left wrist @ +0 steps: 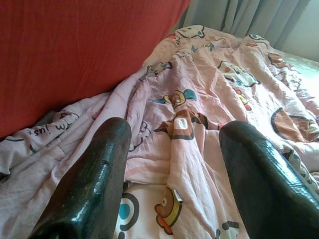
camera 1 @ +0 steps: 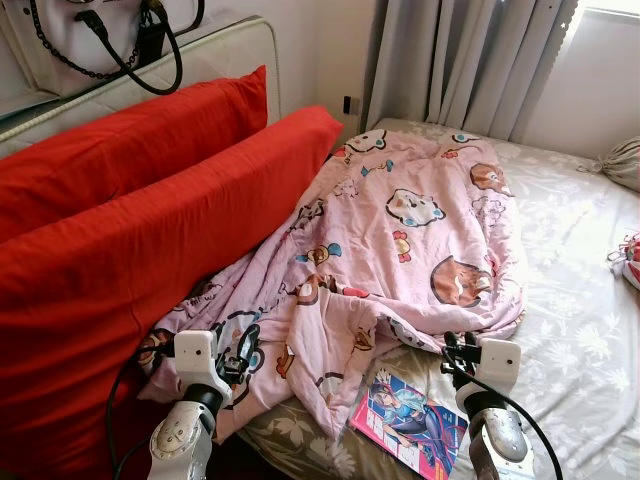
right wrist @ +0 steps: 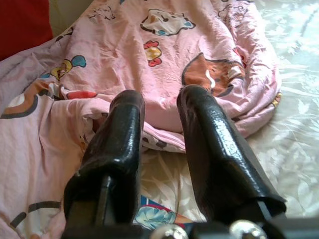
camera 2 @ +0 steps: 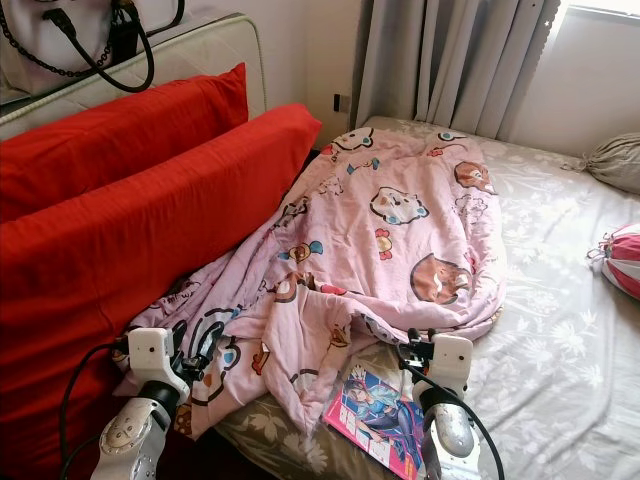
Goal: Clean up the room
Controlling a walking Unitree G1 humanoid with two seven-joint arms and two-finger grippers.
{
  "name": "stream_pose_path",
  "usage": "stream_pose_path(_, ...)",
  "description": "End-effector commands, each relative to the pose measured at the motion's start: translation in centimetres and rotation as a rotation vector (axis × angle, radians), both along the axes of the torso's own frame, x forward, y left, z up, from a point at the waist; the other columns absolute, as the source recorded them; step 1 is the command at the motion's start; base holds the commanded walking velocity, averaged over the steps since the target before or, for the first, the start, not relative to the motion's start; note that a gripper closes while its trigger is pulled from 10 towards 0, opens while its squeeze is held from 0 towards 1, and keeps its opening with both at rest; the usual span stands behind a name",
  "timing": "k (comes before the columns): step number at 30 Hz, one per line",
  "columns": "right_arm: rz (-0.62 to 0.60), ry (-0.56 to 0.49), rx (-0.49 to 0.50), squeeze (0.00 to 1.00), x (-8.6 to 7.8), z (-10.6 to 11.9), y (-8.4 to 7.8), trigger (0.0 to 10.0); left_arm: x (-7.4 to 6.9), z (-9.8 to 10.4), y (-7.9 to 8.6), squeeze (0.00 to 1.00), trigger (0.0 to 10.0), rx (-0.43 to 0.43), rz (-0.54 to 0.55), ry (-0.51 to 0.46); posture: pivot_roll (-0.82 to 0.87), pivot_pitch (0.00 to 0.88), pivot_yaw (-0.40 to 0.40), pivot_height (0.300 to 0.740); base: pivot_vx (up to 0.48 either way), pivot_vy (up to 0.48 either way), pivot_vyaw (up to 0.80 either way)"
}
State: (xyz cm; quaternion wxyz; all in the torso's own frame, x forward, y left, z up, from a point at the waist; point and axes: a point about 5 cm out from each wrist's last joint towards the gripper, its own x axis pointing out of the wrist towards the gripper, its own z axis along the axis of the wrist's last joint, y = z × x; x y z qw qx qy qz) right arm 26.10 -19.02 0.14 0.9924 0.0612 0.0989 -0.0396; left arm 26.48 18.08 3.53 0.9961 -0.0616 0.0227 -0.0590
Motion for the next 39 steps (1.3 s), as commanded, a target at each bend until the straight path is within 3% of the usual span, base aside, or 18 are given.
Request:
stream_pose_path(1, -0.011, 0.001, 0.005, 0.0, -0.1, 0.0, -0.2, 10.0, 0.2, 0.2, 0.1, 0.0, 10.0, -0.006, 0.006, 0.001, 0.06, 0.019, -0.032, 0.681, 0.0, 0.0, 0.0)
stream_pose_path(9, -0.003, 0.026, 0.01, 0.0, 0.7, 0.1, 0.4, 10.0, 0.4, 0.6, -0.4, 0.0, 10.0, 0.012, -0.026, -0.003, 0.06, 0.062, -0.03, 0.681, 0.0, 0.0, 0.0)
stream_pose_path(13, -0.008, 0.018, 0.012, 0.0, 0.8, 0.2, 0.5, 10.0, 0.5, 0.6, -0.5, 0.0, 10.0, 0.007, -0.026, 0.0, 0.06, 0.065, -0.026, 0.651, 0.0, 0.0, 0.0)
stream_pose_path(39, -0.003, 0.051, 0.022, 0.0, 0.8, -0.1, 0.7, 10.0, 0.5, 0.6, -0.7, 0.0, 10.0, 0.008, -0.038, 0.022, 0.07, 0.067, -0.024, 0.651, 0.0, 0.0, 0.0)
